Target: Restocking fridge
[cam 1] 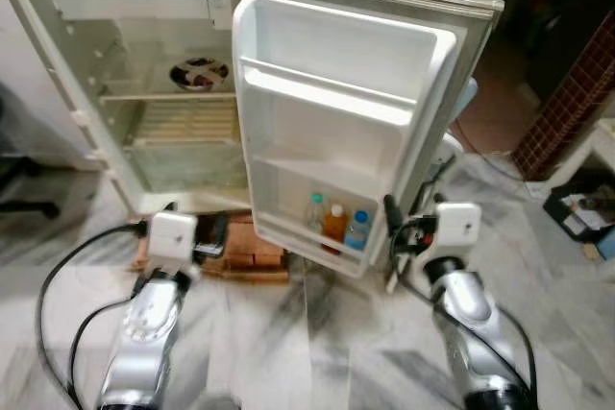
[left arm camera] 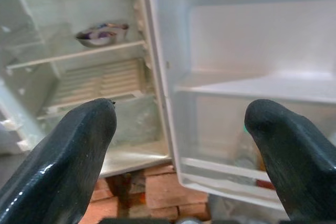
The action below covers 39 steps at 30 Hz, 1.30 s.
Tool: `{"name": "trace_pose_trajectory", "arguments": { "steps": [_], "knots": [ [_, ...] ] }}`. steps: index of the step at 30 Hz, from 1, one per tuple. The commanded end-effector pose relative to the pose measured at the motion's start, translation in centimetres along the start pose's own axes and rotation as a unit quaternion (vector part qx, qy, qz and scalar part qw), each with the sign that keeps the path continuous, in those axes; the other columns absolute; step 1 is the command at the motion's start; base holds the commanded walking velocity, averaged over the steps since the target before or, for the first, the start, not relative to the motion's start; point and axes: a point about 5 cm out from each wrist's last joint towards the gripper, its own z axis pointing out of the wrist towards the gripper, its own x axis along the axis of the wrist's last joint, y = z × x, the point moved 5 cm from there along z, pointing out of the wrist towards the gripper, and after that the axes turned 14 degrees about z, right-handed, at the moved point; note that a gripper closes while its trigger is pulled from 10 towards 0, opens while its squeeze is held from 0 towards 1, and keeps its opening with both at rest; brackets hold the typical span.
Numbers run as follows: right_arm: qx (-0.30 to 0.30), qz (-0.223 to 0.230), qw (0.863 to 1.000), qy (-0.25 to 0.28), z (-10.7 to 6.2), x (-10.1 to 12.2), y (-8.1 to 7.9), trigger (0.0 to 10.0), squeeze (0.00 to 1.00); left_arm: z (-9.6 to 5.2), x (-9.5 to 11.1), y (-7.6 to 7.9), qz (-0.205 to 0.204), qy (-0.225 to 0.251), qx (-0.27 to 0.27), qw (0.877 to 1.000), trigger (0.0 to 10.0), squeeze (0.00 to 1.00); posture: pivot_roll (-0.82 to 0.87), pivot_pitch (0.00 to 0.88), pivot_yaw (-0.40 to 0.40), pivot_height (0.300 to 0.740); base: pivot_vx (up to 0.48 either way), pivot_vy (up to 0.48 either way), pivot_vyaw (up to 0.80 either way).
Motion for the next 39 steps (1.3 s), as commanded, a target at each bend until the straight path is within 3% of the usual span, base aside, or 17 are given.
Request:
{"name": "trace_pose_trajectory", "arguments": {
  "steps": [1,15,31,39],
  "knots": [
    [0.019,0.007,1.000,0.007,0.4,0.5,-1.3,10.0,0.00,0.0,0.1,-1.1,0.008,-0.002,0.011,1.000,10.0,0.00,0.03,0.063,-0.037,0.740,0.420,0.000,0.00],
    [0.018,0.017,1.000,0.013,1.4,0.7,-1.6,10.0,0.00,0.8,0.6,-1.8,0.011,0.001,0.021,1.000,10.0,0.00,0.03,0.069,-0.024,0.740,0.411,-0.056,0.00],
    [0.019,0.013,1.000,0.014,2.0,0.5,-1.6,10.0,0.00,0.0,0.6,-0.6,0.011,0.001,0.015,1.000,10.0,0.00,0.04,0.076,-0.013,0.740,0.000,0.000,0.00],
    [0.025,0.011,1.000,0.008,2.0,-0.1,-1.7,10.0,0.00,-0.3,0.6,-0.5,0.015,-0.003,0.018,1.000,10.0,0.00,0.05,0.076,-0.008,0.740,0.000,-0.429,0.00]
  ]
}}
